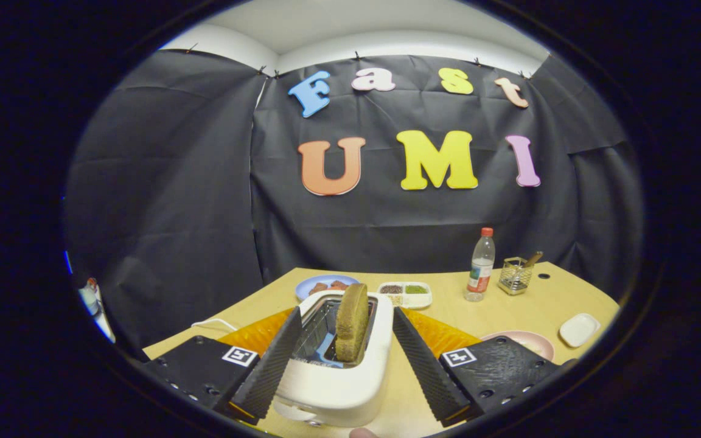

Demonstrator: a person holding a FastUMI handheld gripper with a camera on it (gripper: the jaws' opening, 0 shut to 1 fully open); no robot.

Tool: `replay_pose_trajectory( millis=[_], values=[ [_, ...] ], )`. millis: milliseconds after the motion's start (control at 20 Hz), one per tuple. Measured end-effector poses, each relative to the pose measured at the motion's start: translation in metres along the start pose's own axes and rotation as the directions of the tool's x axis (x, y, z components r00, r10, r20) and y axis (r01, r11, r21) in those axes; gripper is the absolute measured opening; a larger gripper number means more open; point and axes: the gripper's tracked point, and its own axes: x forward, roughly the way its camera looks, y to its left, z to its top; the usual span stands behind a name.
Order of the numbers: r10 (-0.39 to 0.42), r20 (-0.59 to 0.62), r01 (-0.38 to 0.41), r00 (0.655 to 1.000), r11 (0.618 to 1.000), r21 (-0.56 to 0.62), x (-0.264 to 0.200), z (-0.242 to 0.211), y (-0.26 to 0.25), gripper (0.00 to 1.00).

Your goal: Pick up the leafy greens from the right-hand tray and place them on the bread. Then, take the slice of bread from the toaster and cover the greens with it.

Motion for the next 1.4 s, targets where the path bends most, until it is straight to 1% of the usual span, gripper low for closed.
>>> replay_pose_trajectory(
  millis=[50,200,350,450,500,600,650,850,1000,1150,1250,1400],
  values=[
    [-0.014,-0.008,0.014,1.0,1.0,-0.007,0.007,0.0,-0.001,0.93],
    [-0.066,-0.048,0.065,0.997,0.998,-0.017,0.025,-0.006,-0.011,0.74],
    [-0.095,-0.078,0.094,0.992,0.995,-0.022,0.036,-0.011,-0.015,0.53],
    [-0.091,-0.089,0.089,0.992,0.996,-0.025,0.041,-0.01,-0.015,0.39],
    [-0.077,-0.094,0.076,0.993,0.997,-0.017,0.042,-0.009,-0.013,0.25],
    [-0.048,-0.09,0.049,0.995,0.999,0.002,0.04,-0.005,-0.008,0.16],
    [-0.038,-0.084,0.039,0.996,0.999,0.001,0.037,-0.003,-0.008,0.1],
    [-0.011,-0.06,0.013,0.998,1.0,0.021,0.029,0.011,-0.011,0.09],
    [0.009,-0.04,-0.006,0.999,0.997,0.077,0.017,0.03,-0.015,0.09],
    [0.023,0.012,-0.024,1.0,0.99,0.139,0.002,0.063,-0.026,0.09],
    [0.022,0.051,-0.03,0.998,0.984,0.177,-0.005,0.083,-0.037,0.09],
    [0.004,0.094,-0.023,0.996,0.981,0.194,-0.022,0.103,-0.057,0.09]
  ],
)
